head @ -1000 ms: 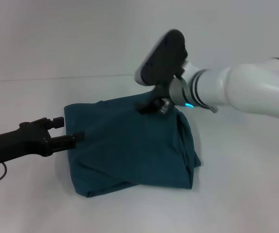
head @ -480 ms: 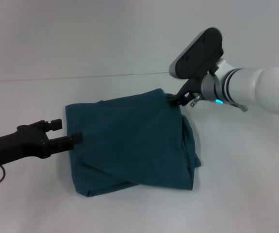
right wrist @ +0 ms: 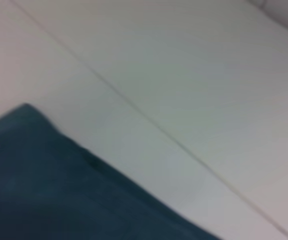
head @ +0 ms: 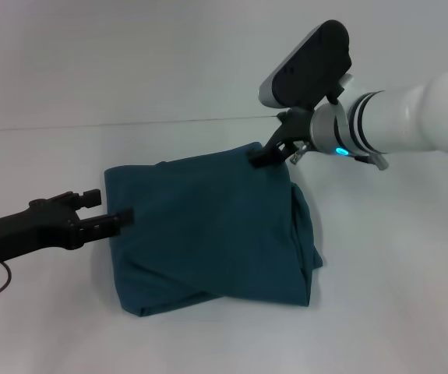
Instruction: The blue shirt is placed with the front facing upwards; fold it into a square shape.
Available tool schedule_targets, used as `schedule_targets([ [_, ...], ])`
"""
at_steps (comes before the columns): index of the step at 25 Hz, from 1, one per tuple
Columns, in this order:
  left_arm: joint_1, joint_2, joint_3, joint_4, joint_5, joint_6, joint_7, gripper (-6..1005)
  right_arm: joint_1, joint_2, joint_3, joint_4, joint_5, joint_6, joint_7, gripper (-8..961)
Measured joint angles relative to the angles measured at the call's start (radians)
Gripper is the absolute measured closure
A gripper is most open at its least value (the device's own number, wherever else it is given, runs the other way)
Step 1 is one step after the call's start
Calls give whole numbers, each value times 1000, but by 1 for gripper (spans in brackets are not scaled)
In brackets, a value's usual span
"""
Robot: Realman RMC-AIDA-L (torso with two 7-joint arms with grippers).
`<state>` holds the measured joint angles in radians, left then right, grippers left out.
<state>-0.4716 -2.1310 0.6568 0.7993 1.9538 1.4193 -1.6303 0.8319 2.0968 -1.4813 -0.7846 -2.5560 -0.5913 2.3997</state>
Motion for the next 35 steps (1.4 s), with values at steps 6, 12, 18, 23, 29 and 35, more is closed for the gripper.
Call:
schedule_targets([
  [6, -1, 0, 0, 0, -7, 0, -2, 123, -68, -3, -37, -74, 45, -81, -1, 47],
  [12, -1, -1, 0, 0, -13, 0, -2, 123, -91, -4, -43, -60, 38, -96, -1, 46],
  [18, 0, -4, 0, 0, -14, 0, -4, 123, -84, -13, -8, -11, 5, -69, -6, 47],
  [23, 1, -4, 0, 0, -14, -2, -10, 122, -73, -11, 35, 29, -46, -15, -11, 48],
  [29, 0, -4, 0, 0, -14, -6, -14, 122, -49, -12, 93, 1, -37, -22, -26, 50],
  [35, -2, -4, 0, 0, -17, -11, -34, 122, -58, -11, 140, -139, 48, -198, -58, 51],
])
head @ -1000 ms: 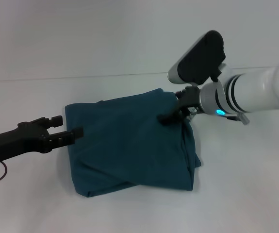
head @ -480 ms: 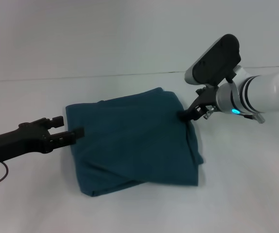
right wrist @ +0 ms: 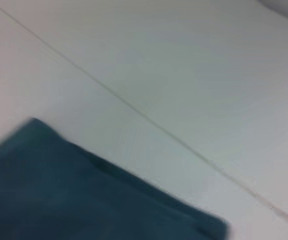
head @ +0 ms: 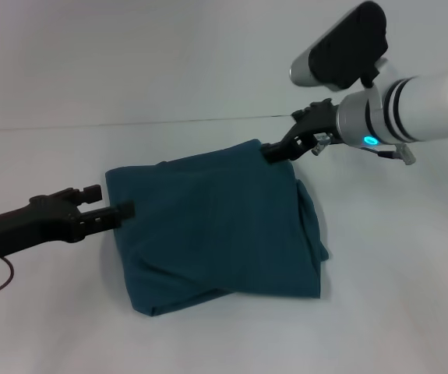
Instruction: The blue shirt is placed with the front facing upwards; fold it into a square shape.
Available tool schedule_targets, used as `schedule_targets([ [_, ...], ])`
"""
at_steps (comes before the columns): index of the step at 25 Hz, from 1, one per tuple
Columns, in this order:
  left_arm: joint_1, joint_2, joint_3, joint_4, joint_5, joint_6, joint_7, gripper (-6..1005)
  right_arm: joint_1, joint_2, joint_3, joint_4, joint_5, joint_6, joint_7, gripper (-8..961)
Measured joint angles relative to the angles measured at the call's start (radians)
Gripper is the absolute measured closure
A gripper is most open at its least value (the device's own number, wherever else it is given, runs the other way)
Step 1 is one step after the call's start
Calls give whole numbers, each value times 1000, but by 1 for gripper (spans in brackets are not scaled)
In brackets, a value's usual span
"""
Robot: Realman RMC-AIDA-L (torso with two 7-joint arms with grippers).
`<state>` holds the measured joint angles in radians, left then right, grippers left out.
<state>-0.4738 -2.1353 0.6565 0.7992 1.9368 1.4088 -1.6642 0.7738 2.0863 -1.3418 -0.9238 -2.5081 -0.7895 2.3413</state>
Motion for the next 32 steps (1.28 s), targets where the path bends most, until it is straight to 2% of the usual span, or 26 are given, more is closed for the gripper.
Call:
schedule_targets([
  [4, 0, 0, -3, 0, -10, -1, -5, 122, 0, -6, 164, -40, 70, -220, -70, 52],
  [6, 0, 0, -8, 0, -10, -1, -5, 123, 1, -19, 264, -46, 88, -349, -89, 53],
  [11, 3, 0, -14, -1, -10, -1, -5, 123, -2, -81, 441, -32, 93, -596, -75, 54],
  [15, 6, 0, -20, -2, -11, 1, -6, 123, -7, -126, 495, 5, 87, -720, -28, 55],
  [17, 7, 0, -25, -2, -13, 3, -6, 122, -9, -138, 498, 32, 80, -754, -4, 55],
  [23, 9, 0, -25, -10, -19, 0, -5, 122, -13, -145, 503, 115, 68, -807, 14, 57],
  [32, 9, 0, -24, -11, -25, -2, 2, 122, -11, -136, 566, 255, 127, -795, -29, 92],
])
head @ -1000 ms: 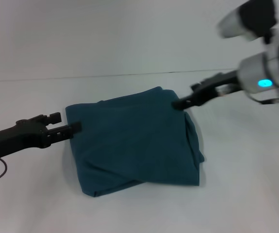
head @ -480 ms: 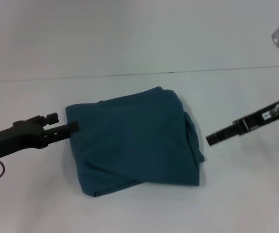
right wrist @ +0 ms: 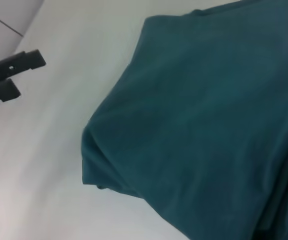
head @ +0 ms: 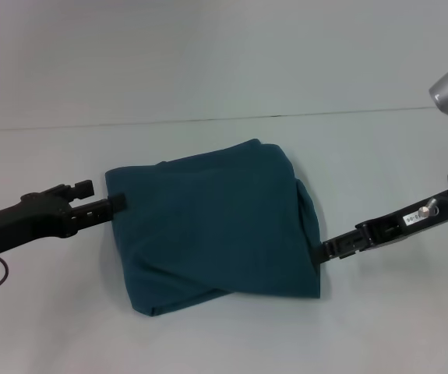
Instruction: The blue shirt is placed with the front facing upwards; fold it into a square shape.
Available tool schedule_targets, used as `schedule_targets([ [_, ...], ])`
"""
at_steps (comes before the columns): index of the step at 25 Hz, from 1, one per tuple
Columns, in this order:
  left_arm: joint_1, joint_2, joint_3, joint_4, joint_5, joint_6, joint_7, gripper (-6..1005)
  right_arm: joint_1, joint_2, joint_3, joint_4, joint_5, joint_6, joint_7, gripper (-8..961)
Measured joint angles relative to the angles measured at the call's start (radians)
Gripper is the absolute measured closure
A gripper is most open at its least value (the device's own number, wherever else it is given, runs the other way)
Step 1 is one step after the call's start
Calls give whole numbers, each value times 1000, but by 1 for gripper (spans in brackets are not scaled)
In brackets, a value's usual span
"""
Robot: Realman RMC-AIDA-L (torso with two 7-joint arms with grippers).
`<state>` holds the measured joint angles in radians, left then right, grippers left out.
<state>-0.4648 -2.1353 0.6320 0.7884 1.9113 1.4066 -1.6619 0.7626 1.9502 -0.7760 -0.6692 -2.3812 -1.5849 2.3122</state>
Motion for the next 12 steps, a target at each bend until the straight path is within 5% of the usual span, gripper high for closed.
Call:
schedule_targets([
  [12, 1, 3, 0, 0, 2, 1, 3, 121, -25, 19, 3, 92, 11, 91, -35, 142],
])
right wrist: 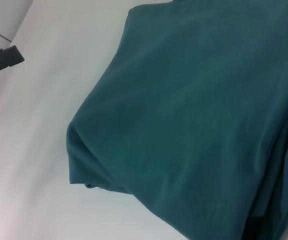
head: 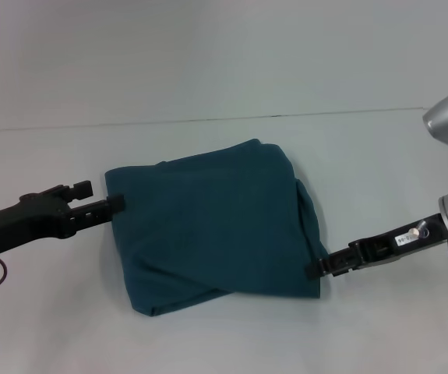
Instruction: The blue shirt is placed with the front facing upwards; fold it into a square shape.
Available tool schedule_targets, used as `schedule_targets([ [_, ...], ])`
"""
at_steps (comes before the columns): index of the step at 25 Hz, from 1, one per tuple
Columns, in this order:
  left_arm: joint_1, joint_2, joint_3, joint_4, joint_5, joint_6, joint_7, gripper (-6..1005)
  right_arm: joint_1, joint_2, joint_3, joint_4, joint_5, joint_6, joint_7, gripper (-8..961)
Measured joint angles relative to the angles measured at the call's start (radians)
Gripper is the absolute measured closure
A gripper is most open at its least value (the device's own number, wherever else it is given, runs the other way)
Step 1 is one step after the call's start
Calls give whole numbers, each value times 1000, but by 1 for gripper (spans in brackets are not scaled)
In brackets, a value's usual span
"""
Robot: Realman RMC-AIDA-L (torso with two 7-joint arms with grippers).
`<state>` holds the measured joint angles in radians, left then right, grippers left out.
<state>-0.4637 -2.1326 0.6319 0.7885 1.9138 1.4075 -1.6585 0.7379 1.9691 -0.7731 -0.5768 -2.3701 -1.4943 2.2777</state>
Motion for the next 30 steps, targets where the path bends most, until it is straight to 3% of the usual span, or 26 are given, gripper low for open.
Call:
schedule_targets([
  [12, 1, 2, 0, 0, 3, 3, 0, 122, -4, 16, 0, 60, 16, 74, -48, 152],
  [30, 1, 5, 0, 0, 5, -1, 12, 122, -18, 38, 11, 74, 42, 127, -20, 367],
])
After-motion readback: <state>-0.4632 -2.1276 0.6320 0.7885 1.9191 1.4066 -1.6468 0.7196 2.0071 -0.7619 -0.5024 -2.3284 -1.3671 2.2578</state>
